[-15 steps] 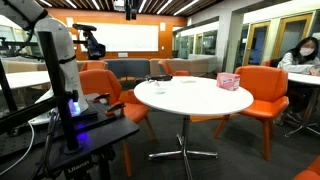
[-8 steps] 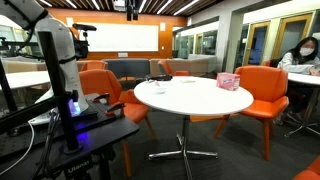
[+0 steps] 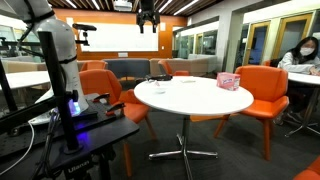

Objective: Get the marker from the white bowl and put it on the table

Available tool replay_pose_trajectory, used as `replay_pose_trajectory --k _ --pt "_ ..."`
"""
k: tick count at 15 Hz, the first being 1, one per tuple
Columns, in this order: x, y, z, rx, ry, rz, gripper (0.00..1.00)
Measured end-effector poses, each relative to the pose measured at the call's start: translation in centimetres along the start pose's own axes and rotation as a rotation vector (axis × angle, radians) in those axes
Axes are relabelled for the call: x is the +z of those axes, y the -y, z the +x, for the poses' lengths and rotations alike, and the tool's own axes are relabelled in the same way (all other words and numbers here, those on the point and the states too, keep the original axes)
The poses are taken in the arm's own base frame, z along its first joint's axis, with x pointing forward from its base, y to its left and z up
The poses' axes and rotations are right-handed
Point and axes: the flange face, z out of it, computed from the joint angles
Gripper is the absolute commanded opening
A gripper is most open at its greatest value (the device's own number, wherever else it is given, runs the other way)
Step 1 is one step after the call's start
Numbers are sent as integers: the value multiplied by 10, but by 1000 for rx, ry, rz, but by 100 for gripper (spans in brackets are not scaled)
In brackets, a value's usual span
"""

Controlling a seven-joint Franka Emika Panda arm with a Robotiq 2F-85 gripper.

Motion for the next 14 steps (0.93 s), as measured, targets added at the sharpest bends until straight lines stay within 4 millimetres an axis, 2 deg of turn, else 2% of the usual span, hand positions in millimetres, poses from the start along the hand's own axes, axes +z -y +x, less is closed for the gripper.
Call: replay_pose_trajectory --k 3,6,10,14 --pt "31 4 36 -174 42 -5 100" --pt "60 11 62 -343 73 -12 100" --pt "92 28 83 -562 114 -31 100" --pt "103 37 90 -728 136 -88 100"
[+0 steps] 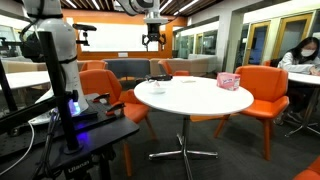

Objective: Get the marker from the white bowl and put it on the table

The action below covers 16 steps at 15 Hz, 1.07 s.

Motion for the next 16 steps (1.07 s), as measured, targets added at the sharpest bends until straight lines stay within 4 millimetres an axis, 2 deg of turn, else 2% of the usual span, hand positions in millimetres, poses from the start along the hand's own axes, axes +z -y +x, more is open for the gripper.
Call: replay_pose_trajectory --k 6,8,11,16 --pt "-1 -1 -2 1 1 -4 100" --pt "6 -1 1 -21 6 16 100" --pt "41 -5 14 -163 18 73 100" --pt "98 -25 52 -403 14 69 98"
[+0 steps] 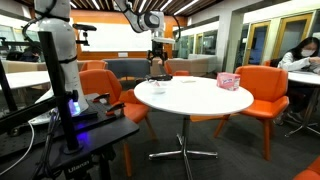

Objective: Get the marker from the white bowl and put it on the table

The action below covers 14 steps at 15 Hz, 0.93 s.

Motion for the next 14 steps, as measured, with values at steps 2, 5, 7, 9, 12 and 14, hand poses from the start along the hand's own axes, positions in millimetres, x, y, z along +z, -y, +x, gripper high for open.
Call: replay_pose_trajectory --k 2,5,7,9,12,14 --pt "15 -13 11 -54 -33 -9 92" --pt "32 -28 25 -118 -98 16 82" --pt "44 -34 31 -142 -118 33 71" --pt "55 -39 31 -151 -122 46 61" --pt "66 -47 30 -149 -123 57 50" --pt "73 -50 33 -154 -121 66 55"
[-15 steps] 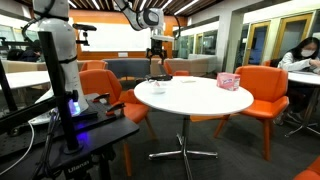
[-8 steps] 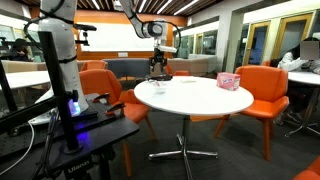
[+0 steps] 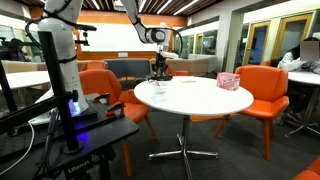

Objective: Get the marker from the white bowl and put it on the table

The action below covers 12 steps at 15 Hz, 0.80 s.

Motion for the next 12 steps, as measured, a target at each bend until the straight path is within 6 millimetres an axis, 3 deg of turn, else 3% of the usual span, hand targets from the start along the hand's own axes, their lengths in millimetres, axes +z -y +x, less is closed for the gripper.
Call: replay_pose_trajectory --k 3,12 --pt "14 -7 5 -18 9 15 66" --pt "48 -29 11 -67 63 63 58"
